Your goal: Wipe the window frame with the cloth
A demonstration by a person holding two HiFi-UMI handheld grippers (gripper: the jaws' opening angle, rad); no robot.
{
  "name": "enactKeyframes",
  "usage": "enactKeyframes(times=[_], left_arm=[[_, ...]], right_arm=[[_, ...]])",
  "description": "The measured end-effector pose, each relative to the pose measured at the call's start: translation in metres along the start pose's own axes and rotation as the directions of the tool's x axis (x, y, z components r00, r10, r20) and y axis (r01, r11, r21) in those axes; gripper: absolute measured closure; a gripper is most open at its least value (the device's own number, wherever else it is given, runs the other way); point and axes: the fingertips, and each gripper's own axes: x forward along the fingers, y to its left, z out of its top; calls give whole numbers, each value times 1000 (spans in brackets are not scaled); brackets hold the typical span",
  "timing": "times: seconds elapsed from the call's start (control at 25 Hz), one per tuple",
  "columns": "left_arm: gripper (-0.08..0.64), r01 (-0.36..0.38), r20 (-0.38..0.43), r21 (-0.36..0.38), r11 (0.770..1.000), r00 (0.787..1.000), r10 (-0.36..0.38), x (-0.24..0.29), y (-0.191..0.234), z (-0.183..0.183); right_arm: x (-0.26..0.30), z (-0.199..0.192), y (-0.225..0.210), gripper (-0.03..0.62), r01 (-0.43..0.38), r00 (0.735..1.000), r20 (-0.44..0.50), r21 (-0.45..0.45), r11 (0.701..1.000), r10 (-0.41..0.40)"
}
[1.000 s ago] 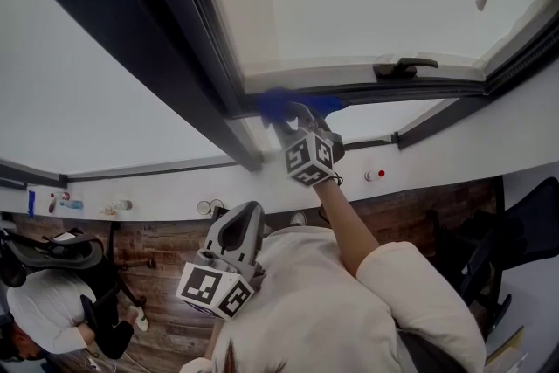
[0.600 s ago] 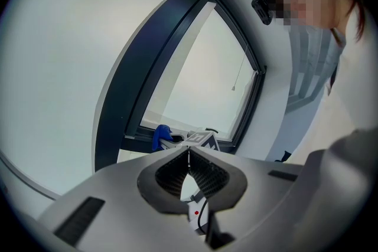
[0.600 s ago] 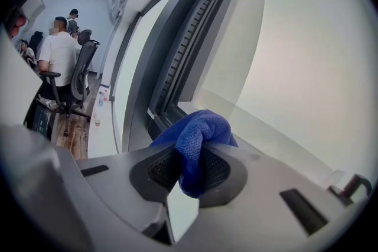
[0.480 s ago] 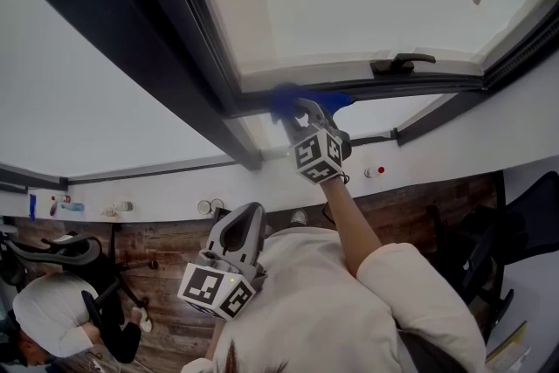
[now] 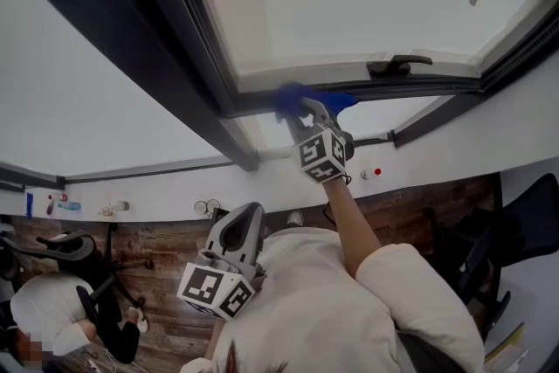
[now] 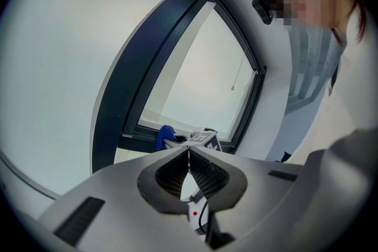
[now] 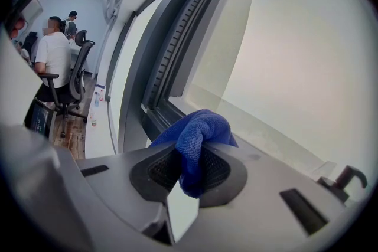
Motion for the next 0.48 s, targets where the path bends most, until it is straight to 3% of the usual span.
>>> enactKeyframes(times=[0.48], left_arm=[[549,-4,9,-11,1000,1000,4,5,-3,-2]], right_arm=[[-7,-9,-13,535,13,1000,-7,11,1000,-13]])
